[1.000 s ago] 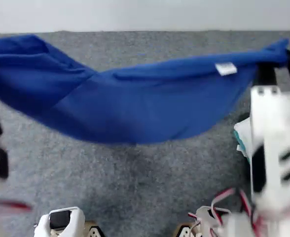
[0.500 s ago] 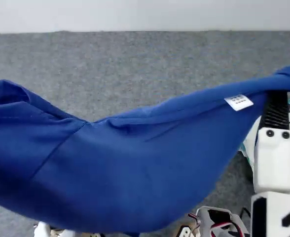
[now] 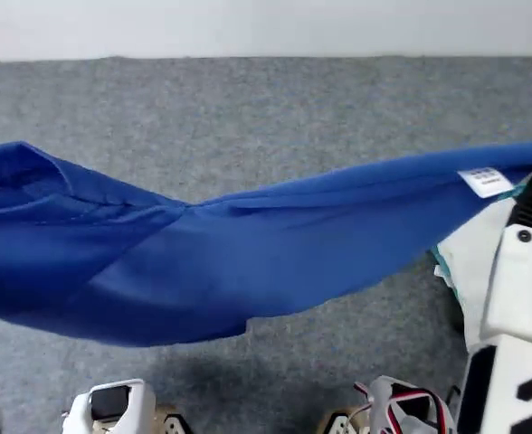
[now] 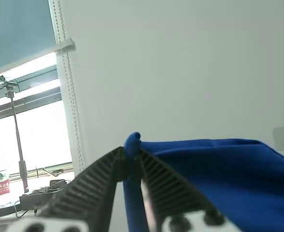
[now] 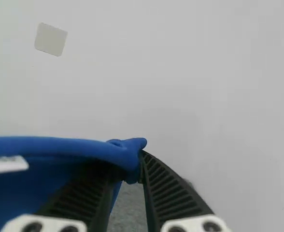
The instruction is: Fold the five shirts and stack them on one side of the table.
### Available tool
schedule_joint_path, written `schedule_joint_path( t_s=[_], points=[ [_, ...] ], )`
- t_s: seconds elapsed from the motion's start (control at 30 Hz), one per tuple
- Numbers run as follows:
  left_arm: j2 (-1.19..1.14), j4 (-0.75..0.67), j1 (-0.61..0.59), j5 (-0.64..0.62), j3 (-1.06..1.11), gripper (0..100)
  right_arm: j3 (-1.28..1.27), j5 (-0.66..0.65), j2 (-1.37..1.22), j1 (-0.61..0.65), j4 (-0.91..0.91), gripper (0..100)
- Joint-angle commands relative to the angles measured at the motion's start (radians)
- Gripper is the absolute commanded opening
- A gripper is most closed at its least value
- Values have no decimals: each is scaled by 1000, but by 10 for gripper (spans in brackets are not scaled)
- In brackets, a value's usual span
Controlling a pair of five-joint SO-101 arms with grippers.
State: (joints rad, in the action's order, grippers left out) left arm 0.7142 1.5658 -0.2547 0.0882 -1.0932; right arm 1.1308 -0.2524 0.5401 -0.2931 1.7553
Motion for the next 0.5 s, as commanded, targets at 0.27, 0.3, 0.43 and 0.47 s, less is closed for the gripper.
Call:
schedule_joint_path(
  t_s=[0.27, 0.3, 0.43, 0.47],
  points=[
    [-15, 0, -5, -2, 71, 13, -97, 8, -1, -12, 35, 8],
    [-15, 2, -5, -2, 74, 13, -135, 9, 1, -10, 35, 8],
    [-17, -5, -2, -2, 137, 13, -227, 5, 1, -8, 28, 8],
    [-17, -9, 2, -2, 163, 13, -227, 2, 2, 8, 27, 8]
  ],
)
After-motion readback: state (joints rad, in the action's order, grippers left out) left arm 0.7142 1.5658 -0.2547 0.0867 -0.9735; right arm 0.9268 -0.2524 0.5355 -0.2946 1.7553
